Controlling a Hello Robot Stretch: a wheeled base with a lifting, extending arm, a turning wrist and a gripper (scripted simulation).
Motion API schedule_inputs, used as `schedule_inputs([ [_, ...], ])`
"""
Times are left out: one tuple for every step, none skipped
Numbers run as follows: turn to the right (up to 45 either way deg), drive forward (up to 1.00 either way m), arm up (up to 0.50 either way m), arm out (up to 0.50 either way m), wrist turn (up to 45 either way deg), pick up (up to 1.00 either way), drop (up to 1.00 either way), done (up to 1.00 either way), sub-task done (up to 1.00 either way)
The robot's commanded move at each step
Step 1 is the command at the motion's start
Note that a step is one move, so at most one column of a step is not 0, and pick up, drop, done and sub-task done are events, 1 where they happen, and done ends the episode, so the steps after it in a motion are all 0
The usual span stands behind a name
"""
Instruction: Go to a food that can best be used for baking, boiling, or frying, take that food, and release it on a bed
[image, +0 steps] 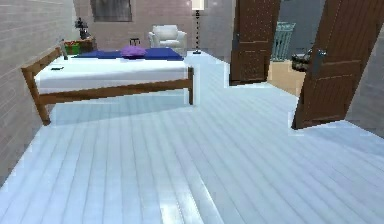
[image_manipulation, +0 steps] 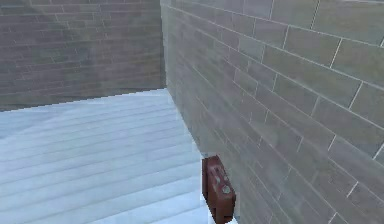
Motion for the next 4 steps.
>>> schedule_inputs([
  [45.0, 0.0, 0.0, 0.0, 0.0, 0.0, 0.0, 0.0, 0.0],
  [36.0, 0.0, 0.0, 0.0, 0.0, 0.0, 0.0, 0.0, 0.0],
  [0.0, 0.1, 0.0, 0.0, 0.0, 0.0, 0.0, 0.0, 0.0],
  [-45.0, 0.0, 0.0, 0.0, 0.0, 0.0, 0.0, 0.0, 0.0],
])
